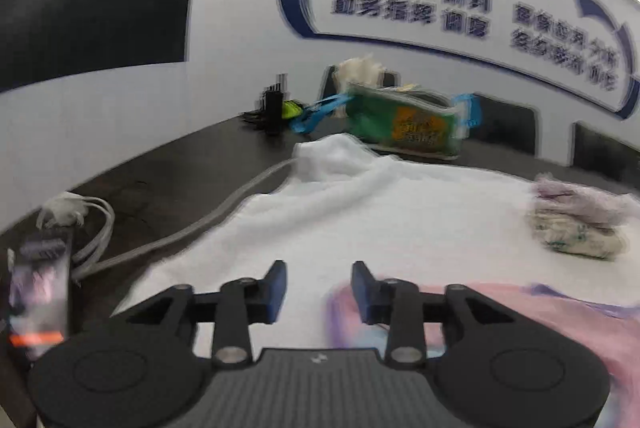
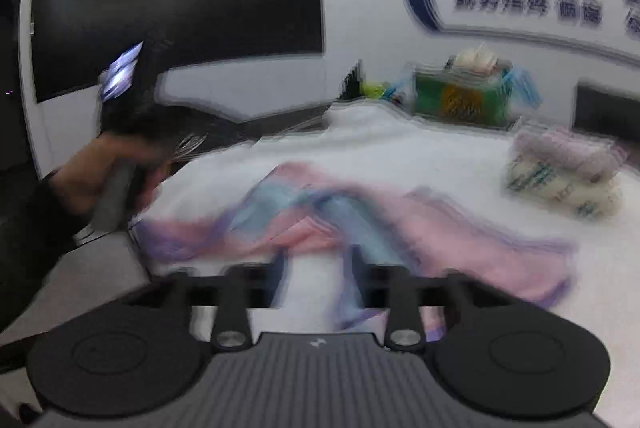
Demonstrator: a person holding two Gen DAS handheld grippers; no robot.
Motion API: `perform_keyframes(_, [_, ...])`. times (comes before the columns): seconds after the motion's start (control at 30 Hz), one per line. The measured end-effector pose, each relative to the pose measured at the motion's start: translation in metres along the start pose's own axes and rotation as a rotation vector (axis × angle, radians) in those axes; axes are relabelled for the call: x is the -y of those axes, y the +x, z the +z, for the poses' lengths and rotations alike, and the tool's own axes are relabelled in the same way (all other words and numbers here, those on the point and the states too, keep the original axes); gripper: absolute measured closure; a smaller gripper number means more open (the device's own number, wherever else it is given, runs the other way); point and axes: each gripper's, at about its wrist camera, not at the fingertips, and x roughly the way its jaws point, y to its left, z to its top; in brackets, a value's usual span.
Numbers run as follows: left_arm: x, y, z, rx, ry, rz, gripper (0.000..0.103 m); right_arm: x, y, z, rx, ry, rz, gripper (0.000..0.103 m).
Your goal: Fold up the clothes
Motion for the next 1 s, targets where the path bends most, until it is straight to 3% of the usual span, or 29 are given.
perform_keyframes(0.1, [0.04,-0.03,-0.016,-0.039,0.098,-0.242,0.056,0.04,-0.018,-0.004,0.032,-0.157,-0.142,0.048])
perform_keyframes(0.2, [0.098,-0.04,-0.04,-0.128,0.201,-0.571,0.056,0.081,-0.009,-0.015,-0.066,-0.285,-0.164,0.053])
perform_keyframes(0.27, [0.126,-0.035,-0.052,-0.171,0.244,-0.628,0.056,0.104,0.006,-0.015,-0.121,-0.287,-0.142,0.058])
perform_keyframes(0.33, [0.15,-0.03,-0.063,-0.209,0.282,-0.656,0.056,0.113,0.02,-0.017,-0.12,-0.309,-0.087,0.058])
perform_keyframes(0.37, [0.159,-0.027,-0.066,-0.218,0.291,-0.65,0.056,0.116,0.028,-0.017,-0.122,-0.318,-0.064,0.057])
perform_keyframes(0.47, [0.173,-0.019,-0.069,-0.211,0.34,-0.538,0.056,0.114,0.05,-0.021,-0.225,-0.321,0.046,0.059])
perform_keyframes(0.53, [0.18,-0.019,-0.076,-0.185,0.413,-0.453,0.056,0.115,0.058,-0.014,-0.235,-0.292,0.057,0.098])
perform_keyframes(0.57, [0.179,-0.018,-0.079,-0.176,0.428,-0.432,0.057,0.115,0.061,-0.009,-0.233,-0.259,0.036,0.103])
perform_keyframes(0.63, [0.168,-0.018,-0.08,-0.165,0.42,-0.418,0.064,0.12,0.057,0.002,-0.166,-0.165,0.023,0.103])
perform_keyframes(0.67, [0.16,-0.018,-0.078,-0.164,0.396,-0.419,0.083,0.121,0.055,0.009,-0.144,-0.117,0.029,0.103])
perform_keyframes(0.7, [0.151,-0.017,-0.075,-0.162,0.373,-0.421,0.095,0.118,0.051,0.014,-0.128,-0.108,0.023,0.103])
perform_keyframes(0.83, [0.107,-0.013,-0.059,-0.13,0.281,-0.353,0.1,0.104,0.042,0.031,-0.128,-0.101,-0.055,0.103])
perform_keyframes(0.93, [0.066,-0.005,-0.045,-0.111,0.19,-0.272,0.1,0.091,0.046,0.033,-0.169,-0.191,-0.129,0.097])
perform_keyframes(0.97, [0.055,-0.003,-0.042,-0.111,0.163,-0.254,0.1,0.088,0.05,0.033,-0.169,-0.212,-0.12,0.091])
perform_keyframes(1.0, [0.044,-0.002,-0.039,-0.112,0.139,-0.242,0.1,0.086,0.05,0.032,-0.16,-0.226,-0.096,0.077])
